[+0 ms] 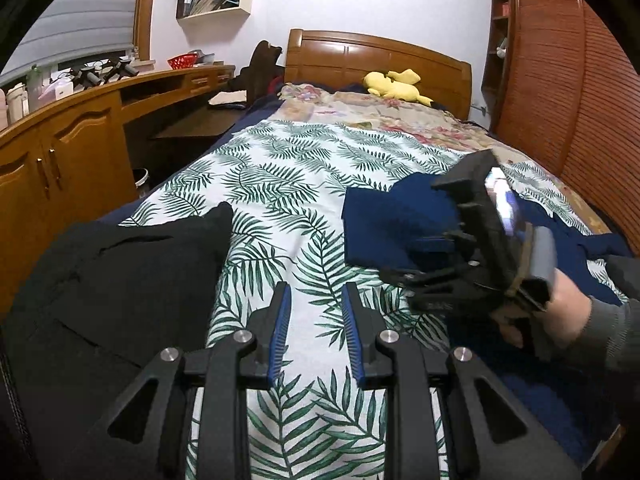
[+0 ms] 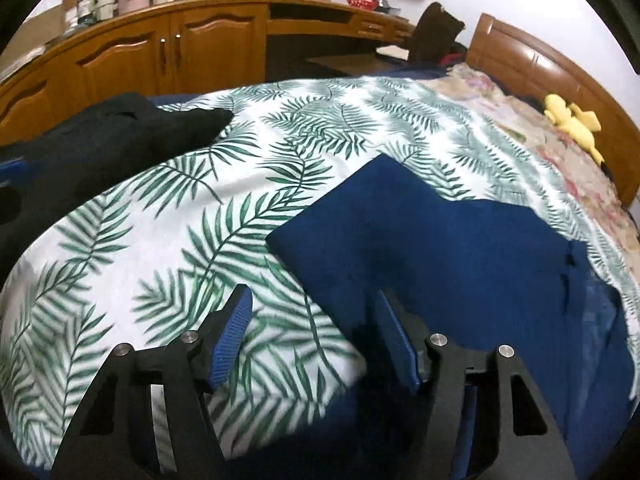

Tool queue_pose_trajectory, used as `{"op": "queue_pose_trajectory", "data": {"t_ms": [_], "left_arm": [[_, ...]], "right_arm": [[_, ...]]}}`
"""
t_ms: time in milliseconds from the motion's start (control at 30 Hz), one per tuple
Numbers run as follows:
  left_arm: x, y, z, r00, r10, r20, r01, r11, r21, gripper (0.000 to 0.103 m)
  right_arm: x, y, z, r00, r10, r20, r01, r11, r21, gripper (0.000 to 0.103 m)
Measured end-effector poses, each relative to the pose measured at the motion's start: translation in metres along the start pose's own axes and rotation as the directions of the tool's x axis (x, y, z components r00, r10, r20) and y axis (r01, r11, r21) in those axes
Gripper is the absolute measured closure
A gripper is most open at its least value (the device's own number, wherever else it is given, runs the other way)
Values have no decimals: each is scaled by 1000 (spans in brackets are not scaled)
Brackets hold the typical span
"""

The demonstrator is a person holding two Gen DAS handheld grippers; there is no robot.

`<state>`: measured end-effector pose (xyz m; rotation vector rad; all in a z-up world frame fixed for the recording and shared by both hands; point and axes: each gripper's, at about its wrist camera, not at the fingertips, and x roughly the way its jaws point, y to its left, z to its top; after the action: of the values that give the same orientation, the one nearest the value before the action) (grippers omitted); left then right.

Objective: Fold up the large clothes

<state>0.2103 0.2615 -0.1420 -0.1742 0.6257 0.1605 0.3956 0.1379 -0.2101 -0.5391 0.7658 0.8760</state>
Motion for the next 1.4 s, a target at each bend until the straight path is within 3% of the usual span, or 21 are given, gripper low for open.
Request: {"op": "queue_pose_trajectory", "data": {"t_ms": [100,200,300,333,367,600,800,967,1133,1400], "left_arm": [[3,0,-3,1000,2,-11,-2,1000,13,79],[6,1,-4,1000,-4,-19,4,1000,8,79],[6,-1,-3,999,-36,-21,36,999,-1,79],[6,-3,-2,999,-49,-19,49,999,-4,79],[5,-6,-2,998,-59,-16,59,998,1,79],[-1,-37,-2,994,-108,-7,108,992,58,79],[-8,-70,-1,986,-169,3,167,979,118,79],[-11,-97,-5,979,-202,3,199,966,165,79],[-17,-119,-7,969,-247,-1,243,951,193,79],[-22,-149,-6,959,-284,-2,278,936,217,79]], "right_arm": [[20,-2,3,999,-8,-33,8,1000,7,38],[30,-7,6,997,-33,-66,34,999,18,50],[28,-12,8,996,-54,-64,56,998,27,75],[26,-13,7,996,-60,-62,61,998,24,92],[22,-14,8,995,-80,-55,81,996,19,99],[-43,-55,9,988,-124,87,114,986,119,102],[-107,-85,-5,972,-188,144,167,975,145,102],[-165,-105,-32,949,-243,200,201,958,207,102],[-218,-115,-80,923,-303,239,230,929,289,103],[-255,-122,-147,898,-396,193,311,880,358,103]]}}
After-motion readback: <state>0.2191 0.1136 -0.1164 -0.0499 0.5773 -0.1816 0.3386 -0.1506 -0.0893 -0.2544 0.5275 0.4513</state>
